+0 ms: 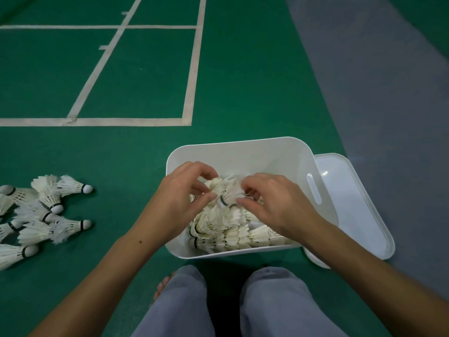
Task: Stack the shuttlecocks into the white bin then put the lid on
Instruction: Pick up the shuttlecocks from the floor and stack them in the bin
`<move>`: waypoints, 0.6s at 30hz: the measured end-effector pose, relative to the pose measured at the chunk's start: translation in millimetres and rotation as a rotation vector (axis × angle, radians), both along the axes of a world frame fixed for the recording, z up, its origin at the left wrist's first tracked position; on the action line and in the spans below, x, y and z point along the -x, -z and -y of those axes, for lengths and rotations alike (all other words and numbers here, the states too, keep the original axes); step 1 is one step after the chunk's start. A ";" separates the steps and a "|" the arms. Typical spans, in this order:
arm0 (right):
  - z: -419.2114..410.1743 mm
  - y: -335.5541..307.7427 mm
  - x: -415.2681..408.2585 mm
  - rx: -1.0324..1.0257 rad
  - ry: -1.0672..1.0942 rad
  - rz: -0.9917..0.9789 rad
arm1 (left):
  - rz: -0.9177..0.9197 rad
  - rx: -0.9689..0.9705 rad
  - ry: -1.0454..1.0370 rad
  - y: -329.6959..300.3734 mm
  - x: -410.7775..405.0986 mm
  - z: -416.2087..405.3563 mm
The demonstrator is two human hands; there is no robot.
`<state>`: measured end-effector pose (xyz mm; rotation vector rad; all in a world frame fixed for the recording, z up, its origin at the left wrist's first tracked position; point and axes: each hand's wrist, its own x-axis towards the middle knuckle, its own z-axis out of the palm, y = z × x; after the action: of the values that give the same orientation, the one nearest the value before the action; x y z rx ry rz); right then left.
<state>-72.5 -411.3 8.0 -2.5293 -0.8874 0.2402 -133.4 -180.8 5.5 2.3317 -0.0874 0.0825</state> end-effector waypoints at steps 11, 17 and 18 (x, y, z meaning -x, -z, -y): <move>0.6 34.9 -3.6 0.086 0.177 -0.348 | -0.402 -0.430 0.169 33.9 -23.5 19.0; -4.1 49.3 -13.5 0.217 0.207 -0.458 | -0.427 -0.488 0.180 39.1 -26.1 26.8; -4.3 51.7 -15.6 0.229 0.223 -0.480 | -0.417 -0.518 0.185 40.4 -26.3 29.6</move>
<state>-56.9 -407.0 -43.7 -2.5723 -0.4058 0.8741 -107.1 -210.4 -34.9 2.7860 -0.1259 -0.5801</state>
